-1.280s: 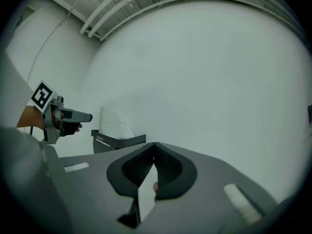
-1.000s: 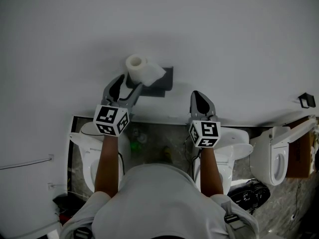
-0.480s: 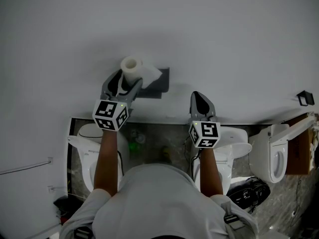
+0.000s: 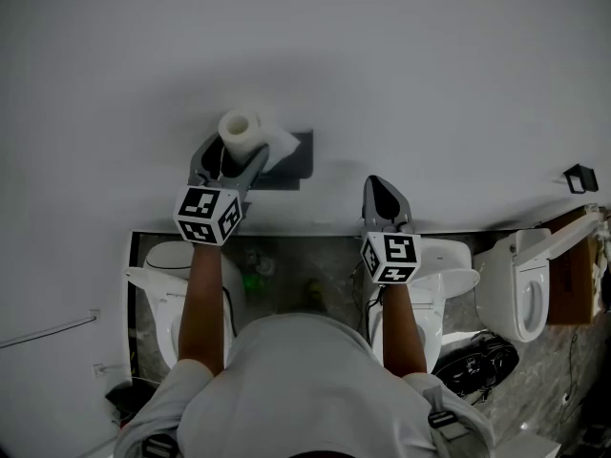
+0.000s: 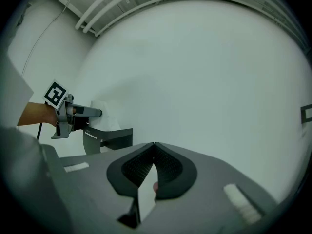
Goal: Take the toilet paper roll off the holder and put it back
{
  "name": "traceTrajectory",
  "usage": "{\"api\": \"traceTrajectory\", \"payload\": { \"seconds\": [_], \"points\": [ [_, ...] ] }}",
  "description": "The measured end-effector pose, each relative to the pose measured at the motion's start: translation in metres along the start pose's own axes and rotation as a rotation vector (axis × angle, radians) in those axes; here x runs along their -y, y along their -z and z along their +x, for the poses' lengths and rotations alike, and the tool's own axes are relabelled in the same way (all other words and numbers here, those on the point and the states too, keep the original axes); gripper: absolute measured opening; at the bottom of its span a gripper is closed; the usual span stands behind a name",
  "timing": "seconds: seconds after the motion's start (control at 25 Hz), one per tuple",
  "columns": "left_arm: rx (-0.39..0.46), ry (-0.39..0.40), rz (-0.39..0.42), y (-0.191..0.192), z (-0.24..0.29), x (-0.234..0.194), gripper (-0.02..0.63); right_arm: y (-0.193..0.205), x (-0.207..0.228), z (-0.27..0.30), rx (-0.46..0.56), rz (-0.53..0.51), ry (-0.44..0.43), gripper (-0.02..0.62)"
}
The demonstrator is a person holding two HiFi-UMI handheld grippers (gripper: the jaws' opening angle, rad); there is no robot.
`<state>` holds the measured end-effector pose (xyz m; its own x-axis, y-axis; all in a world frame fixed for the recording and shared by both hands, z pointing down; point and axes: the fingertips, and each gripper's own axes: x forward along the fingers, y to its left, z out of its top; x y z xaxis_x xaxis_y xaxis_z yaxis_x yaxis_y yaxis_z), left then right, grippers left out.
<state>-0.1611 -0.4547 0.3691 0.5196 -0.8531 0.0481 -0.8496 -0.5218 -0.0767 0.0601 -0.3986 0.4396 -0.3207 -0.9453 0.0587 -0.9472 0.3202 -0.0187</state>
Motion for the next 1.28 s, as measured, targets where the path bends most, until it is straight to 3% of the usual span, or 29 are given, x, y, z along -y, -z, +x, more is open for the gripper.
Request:
{"api": "traceTrajectory", "payload": {
  "seconds": [1.28],
  "points": [
    [0.021, -0.007, 0.01, -0.013, -0.006, 0.001, 0.314, -0.002, -0.001, -0.016, 0.007, 0.003, 0.025, 0.0]
  ]
}}
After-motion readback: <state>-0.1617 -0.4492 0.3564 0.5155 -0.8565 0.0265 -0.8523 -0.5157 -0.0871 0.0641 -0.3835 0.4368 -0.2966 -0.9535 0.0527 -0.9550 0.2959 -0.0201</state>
